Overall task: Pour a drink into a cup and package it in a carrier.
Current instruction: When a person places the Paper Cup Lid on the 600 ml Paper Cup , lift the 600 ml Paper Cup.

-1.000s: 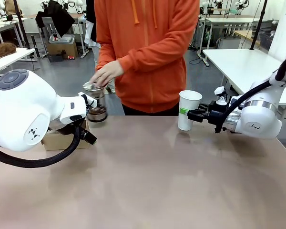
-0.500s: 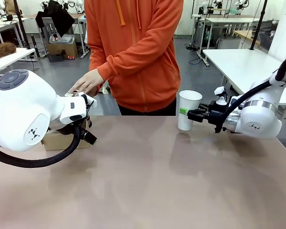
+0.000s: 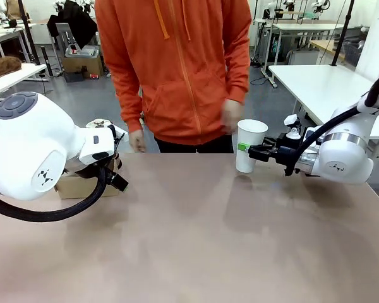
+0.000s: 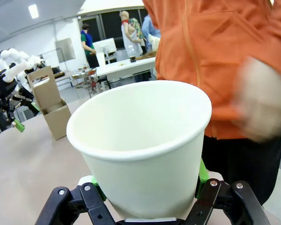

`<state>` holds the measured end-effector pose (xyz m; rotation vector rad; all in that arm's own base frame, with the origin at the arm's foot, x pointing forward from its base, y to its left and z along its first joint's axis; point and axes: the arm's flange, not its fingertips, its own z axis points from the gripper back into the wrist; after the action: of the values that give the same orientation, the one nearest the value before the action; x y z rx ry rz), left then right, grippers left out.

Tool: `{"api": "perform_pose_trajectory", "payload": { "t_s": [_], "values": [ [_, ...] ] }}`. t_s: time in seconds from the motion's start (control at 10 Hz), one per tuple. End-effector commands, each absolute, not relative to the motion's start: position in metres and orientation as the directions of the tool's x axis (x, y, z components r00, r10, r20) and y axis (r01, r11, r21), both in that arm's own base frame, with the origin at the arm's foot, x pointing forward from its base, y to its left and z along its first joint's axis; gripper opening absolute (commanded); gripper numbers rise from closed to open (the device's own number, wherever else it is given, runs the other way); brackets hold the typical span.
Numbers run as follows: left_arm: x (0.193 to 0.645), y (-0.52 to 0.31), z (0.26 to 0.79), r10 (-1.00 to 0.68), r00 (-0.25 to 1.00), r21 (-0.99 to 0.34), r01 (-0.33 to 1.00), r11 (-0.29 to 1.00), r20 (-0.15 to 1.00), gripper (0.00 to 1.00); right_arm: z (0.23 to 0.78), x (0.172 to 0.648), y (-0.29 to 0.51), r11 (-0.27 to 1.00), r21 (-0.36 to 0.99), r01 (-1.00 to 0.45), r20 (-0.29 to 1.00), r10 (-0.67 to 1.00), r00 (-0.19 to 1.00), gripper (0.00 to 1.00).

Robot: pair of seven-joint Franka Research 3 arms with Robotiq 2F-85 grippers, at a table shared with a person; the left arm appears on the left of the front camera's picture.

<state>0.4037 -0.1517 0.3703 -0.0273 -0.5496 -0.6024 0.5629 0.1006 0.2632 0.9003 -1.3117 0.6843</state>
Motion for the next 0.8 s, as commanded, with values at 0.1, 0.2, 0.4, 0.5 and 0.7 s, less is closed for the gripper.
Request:
{"api": "perform_pose_trajectory", "payload": {
  "t_s": [0.1,0.2,0.4,0.5,0.7],
  "values": [
    [0.4036,-0.1515,0.3704,-0.53,0.686,0.131,0.545,0.828,0.499,1.0,0.2676,0.5614,0.1016,0.508,0.165,-0.846,0.986,-0.078,0.146,0.8],
    [0.4036,-0.1515,0.3704,-0.53,0.686,0.131,0.545,0.828,0.499,1.0,0.2676,0.5614,0.1016,0.508,0.165,-0.846,0.986,-0.078,0.146,0.8],
    [0.4036,-0.1515,0.3704,-0.53,0.686,0.131,0.545,0.828,0.499,1.0,0.2676,0.5614,0.1016,0.508,0.165,-0.846,0.986,-0.078,0.146,0.8],
    [0.4036,-0.1515,0.3704,-0.53,0.686,0.131,0.545,0.828,0.499,1.0,0.2676,0.5614,0.1016,0.508,0.165,-0.846,0.986,-0.078,0.146,0.8],
    [0.4036,-0.1515,0.3704,-0.53,0.686,0.131,0.545,0.828,0.499,1.0,0.2676,0.5614,0.1016,0.508,0.165,-0.846,0.986,-0.078,0.146,0.8]
  ]
}}
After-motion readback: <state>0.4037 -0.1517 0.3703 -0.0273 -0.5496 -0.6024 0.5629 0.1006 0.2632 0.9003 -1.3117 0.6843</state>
